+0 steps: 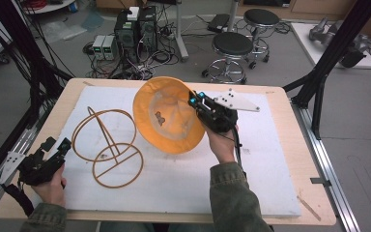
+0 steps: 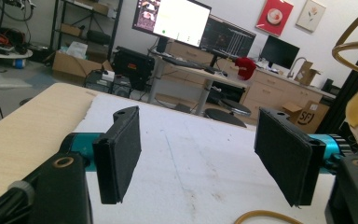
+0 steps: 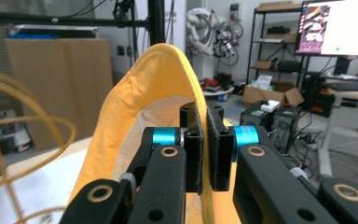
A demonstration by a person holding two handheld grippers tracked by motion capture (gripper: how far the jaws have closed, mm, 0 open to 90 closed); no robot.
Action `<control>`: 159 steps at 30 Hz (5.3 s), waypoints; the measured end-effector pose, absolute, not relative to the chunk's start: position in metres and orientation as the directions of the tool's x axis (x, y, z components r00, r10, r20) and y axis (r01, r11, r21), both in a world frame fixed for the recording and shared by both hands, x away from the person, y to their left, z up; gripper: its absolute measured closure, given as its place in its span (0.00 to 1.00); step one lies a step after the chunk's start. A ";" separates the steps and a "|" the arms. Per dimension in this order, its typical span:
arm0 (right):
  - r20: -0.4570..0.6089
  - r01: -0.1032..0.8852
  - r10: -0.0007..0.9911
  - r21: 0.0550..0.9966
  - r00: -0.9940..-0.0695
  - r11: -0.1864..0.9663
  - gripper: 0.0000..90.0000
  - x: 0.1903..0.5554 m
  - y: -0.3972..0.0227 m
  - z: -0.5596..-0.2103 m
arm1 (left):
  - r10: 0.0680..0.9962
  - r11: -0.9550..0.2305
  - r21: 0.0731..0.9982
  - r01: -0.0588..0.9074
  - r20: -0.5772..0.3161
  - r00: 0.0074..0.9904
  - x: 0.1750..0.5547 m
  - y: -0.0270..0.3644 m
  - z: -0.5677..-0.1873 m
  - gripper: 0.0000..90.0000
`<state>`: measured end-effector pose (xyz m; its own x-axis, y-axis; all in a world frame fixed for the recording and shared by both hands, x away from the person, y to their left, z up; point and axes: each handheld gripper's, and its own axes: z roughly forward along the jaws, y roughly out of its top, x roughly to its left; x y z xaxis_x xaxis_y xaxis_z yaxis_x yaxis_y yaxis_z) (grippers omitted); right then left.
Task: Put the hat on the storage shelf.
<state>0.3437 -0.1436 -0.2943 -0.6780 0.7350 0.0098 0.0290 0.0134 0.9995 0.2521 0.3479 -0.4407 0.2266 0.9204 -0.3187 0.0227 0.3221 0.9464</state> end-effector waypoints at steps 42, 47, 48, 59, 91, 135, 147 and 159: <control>-0.032 -0.099 0.672 0.993 -0.740 -0.062 0.96 0.390 -0.031 -0.240 | 0.938 0.282 0.959 0.012 -0.279 0.206 0.254 0.352 -0.441 0.35; -0.069 -0.139 0.630 0.988 -0.773 -0.062 0.96 0.372 -0.020 -0.228 | 0.937 0.291 0.957 0.014 -0.287 0.200 0.254 0.355 -0.441 0.35; -0.090 -0.149 0.616 0.988 -0.783 -0.045 0.96 0.363 -0.015 -0.226 | 0.937 0.291 0.957 0.014 -0.288 0.200 0.254 0.356 -0.441 0.35; -0.176 -0.209 0.473 0.978 -0.863 -0.017 0.96 0.307 0.014 -0.232 | 0.938 0.285 0.958 0.018 -0.283 0.200 0.254 0.354 -0.441 0.35; -0.089 -0.073 0.223 0.994 -0.971 0.078 0.95 0.252 0.039 -0.299 | 0.938 0.289 0.957 0.018 -0.287 0.195 0.254 0.355 -0.441 0.35; -0.091 -0.036 0.184 0.958 -0.979 0.283 0.60 0.234 0.059 -0.321 | 0.935 0.299 0.954 0.023 -0.298 0.193 0.253 0.355 -0.441 0.35; -0.106 -0.067 0.179 0.975 -0.978 0.213 0.46 0.229 0.059 -0.308 | 0.934 0.304 0.952 0.021 -0.302 0.193 0.253 0.355 -0.441 0.35; -0.094 -0.078 0.202 0.993 -0.975 0.085 0.36 0.235 0.047 -0.288 | 0.934 0.302 0.953 0.022 -0.301 0.192 0.253 0.355 -0.441 0.35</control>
<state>0.2354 0.0472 -0.2881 -0.9749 0.2018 -0.0943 -0.0785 0.0851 0.9933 0.2526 0.3554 -0.4413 0.1918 0.9342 -0.3009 0.0216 0.3025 0.9529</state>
